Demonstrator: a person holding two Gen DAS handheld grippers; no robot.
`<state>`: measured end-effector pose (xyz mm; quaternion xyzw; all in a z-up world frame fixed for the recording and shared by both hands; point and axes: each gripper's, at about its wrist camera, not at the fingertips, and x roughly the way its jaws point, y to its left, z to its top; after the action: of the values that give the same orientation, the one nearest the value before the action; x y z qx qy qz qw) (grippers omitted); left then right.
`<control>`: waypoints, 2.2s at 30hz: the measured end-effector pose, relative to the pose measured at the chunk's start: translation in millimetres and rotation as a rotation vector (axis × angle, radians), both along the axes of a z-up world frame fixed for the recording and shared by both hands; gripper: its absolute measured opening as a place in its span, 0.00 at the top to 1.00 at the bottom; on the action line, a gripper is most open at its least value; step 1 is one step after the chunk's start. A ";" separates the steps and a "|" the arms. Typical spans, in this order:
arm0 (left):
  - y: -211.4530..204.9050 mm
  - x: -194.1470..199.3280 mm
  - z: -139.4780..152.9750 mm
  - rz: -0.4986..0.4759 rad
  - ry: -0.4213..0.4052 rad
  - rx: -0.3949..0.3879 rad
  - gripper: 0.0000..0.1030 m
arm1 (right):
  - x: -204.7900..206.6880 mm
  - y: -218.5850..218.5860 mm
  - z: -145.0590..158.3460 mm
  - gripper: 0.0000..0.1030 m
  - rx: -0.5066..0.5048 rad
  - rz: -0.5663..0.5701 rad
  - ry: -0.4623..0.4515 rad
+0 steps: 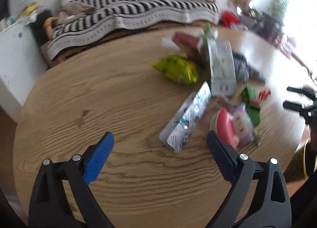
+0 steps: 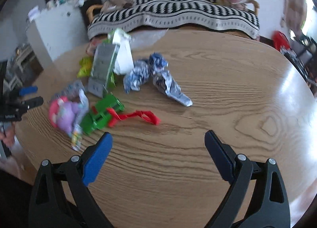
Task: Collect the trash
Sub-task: 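Return to the table and grasp the silver blister pack with the left gripper, then grasp the red plastic piece with the right gripper, then carry the blister pack and red piece to the bin and release both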
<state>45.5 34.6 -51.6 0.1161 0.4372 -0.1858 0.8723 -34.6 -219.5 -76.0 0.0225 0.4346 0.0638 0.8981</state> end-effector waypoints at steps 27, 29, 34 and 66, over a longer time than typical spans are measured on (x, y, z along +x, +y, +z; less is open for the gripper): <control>-31.8 16.5 -14.2 -0.124 0.041 -0.001 0.68 | 30.4 27.5 -11.0 0.89 -0.003 0.175 -0.011; -28.2 17.1 -2.5 -0.093 0.024 -0.020 0.68 | 25.2 21.9 -3.7 0.89 0.014 0.155 -0.029; -25.6 17.5 12.5 -0.028 0.016 -0.041 0.68 | 11.5 6.3 12.5 0.89 0.082 0.114 -0.057; -168.4 -23.5 61.8 -0.065 0.012 -0.223 0.68 | -107.1 -117.3 69.5 0.89 0.074 -0.341 -0.115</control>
<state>22.1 -133.9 10.2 0.0314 0.4149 -0.2619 0.8708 -141.7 -336.8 -6.5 0.1254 0.3695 -0.0723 0.9179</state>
